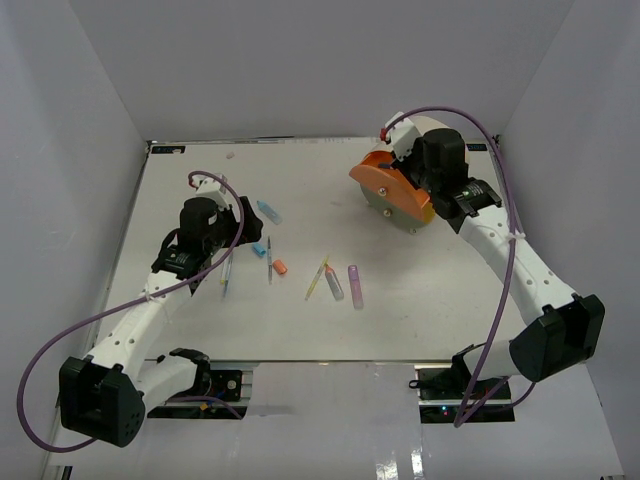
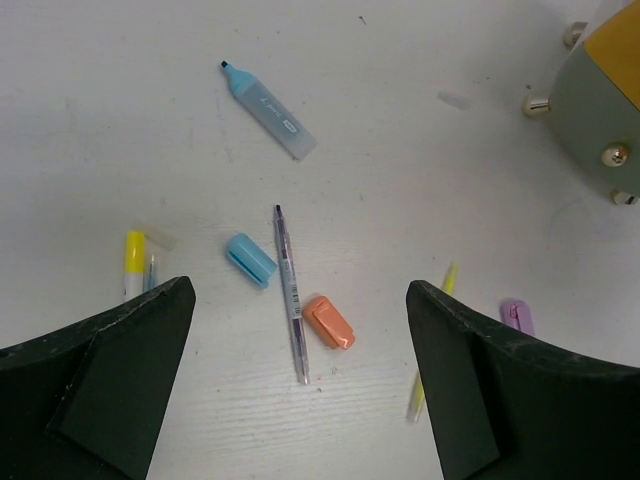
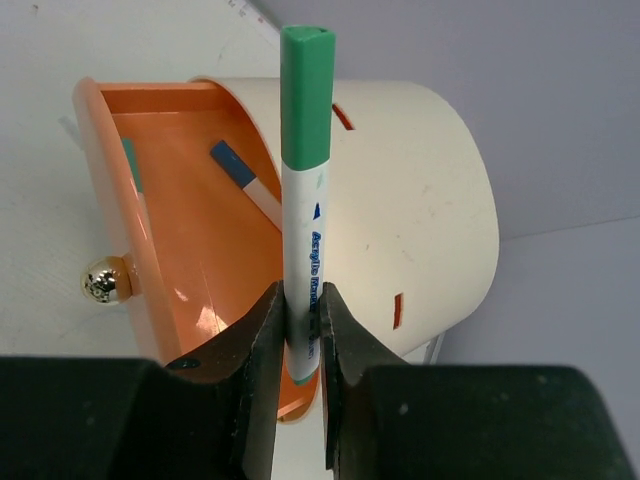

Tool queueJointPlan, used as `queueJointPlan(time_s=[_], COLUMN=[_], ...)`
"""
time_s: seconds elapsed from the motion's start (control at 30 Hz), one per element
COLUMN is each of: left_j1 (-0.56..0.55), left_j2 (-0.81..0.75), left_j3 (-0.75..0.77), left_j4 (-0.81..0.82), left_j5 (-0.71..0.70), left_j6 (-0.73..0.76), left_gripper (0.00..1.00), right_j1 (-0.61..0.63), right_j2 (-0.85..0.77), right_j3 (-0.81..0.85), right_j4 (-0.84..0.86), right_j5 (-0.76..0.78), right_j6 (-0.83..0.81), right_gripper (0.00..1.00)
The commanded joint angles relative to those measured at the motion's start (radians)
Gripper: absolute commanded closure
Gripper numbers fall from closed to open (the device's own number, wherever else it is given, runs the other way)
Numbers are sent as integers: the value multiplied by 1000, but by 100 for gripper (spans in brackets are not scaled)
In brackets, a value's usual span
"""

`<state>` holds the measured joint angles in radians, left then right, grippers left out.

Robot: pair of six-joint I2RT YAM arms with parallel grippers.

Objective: Sort the stationery into containers
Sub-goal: Place the pen in the drawer.

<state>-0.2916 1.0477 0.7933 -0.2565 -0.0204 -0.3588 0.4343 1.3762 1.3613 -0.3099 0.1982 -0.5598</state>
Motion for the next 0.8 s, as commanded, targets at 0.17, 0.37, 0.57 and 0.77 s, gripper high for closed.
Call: queueJointPlan(time_s=[0.17,0.37,0.57,0.77], left_j1=[0,3,3,15], left_j2=[-9,-2,-2,37], left_j3=[3,4,4,20], left_j4=[-20,-27,-32,-81], left_j5=[-58,-55,-58,-115], left_j6=[17,17,15,6], left_gripper=[2,2,2,2], right_j1=[-9,-9,-9,-8], right_j2=[18,17,4,-91], right_j3=[32,21,31,61], right_j4=[-18,-15,-1,3], right_j5=[-82,-71,-20,29], right_j6=[-12,-8,3,67], right_gripper=[71,58,40,13])
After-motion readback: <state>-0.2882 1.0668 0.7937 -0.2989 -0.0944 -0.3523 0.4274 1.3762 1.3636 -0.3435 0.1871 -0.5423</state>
